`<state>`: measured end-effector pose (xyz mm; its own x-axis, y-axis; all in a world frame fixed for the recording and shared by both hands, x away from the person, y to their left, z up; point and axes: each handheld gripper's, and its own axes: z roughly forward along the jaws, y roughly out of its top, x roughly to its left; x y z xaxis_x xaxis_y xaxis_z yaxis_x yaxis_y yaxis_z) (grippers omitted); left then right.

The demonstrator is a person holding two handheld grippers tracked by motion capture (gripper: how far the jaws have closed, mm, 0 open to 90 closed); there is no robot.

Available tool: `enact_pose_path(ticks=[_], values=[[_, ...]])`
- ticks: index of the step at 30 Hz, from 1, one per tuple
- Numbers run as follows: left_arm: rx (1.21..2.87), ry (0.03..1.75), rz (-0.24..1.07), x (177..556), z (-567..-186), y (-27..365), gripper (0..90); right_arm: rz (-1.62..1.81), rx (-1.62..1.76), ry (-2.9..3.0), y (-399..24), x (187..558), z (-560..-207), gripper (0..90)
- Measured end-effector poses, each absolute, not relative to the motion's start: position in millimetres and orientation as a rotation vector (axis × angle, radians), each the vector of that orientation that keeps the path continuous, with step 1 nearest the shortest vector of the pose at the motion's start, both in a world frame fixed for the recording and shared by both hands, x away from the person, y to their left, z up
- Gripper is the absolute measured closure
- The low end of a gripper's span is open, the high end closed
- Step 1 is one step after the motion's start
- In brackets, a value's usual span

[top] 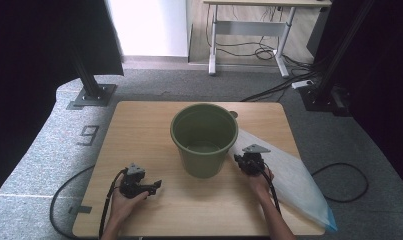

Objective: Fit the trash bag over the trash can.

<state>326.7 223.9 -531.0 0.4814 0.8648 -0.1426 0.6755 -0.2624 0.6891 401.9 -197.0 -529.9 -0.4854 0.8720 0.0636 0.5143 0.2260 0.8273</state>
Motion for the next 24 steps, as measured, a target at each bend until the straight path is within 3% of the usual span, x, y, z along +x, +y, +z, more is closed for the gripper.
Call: enact_pose_path(ticks=[13,24], values=[[1.977,1.308,0.332,327,-531,231,20.3,1.516,1.356,1.845,-252,384,-479,88.6],[1.975,1.308,0.325,328,-531,233,20.6,1.647,1.266,1.641,-270,362,-419,88.6]])
